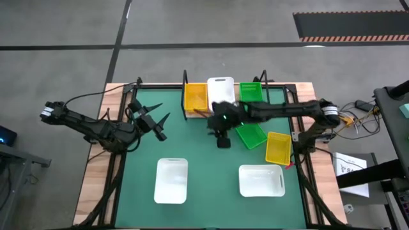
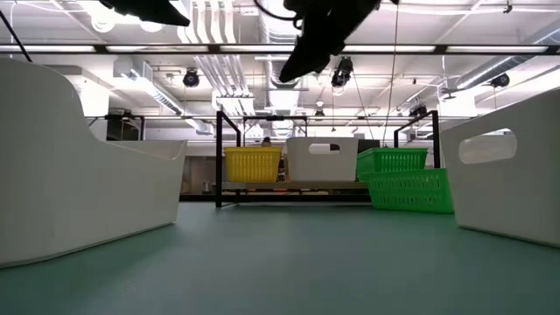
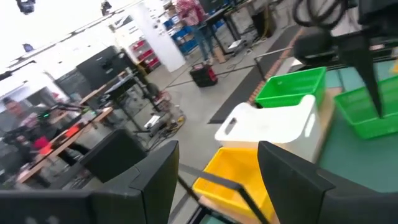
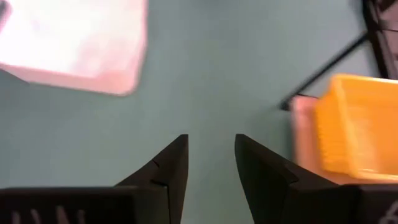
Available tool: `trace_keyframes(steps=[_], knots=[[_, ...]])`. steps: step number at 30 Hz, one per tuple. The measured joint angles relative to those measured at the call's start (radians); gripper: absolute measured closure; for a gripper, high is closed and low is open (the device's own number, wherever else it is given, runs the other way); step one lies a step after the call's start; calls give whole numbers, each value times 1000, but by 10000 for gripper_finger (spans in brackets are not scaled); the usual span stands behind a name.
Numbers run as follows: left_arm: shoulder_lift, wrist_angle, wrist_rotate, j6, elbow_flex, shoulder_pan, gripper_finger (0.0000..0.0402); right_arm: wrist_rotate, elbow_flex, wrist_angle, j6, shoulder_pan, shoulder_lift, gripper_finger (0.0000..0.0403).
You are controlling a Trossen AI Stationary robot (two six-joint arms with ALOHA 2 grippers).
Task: Stack baskets on shelf by color
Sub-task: Stack the green bin on top of the green bin on the shelf
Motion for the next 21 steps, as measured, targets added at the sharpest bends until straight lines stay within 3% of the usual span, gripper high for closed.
trace_keyframes(steps=[9, 16, 21], knots=[[0, 14, 125, -27, 0, 0, 198, 5, -418, 421, 56, 153, -184, 280], [19, 86, 170, -23, -1, 0, 198, 9, -733, 809, 19, 161, -336, 291], [26, 88, 170, -16, -1, 0, 198, 9, -868, 1006, 4, 161, -396, 303]])
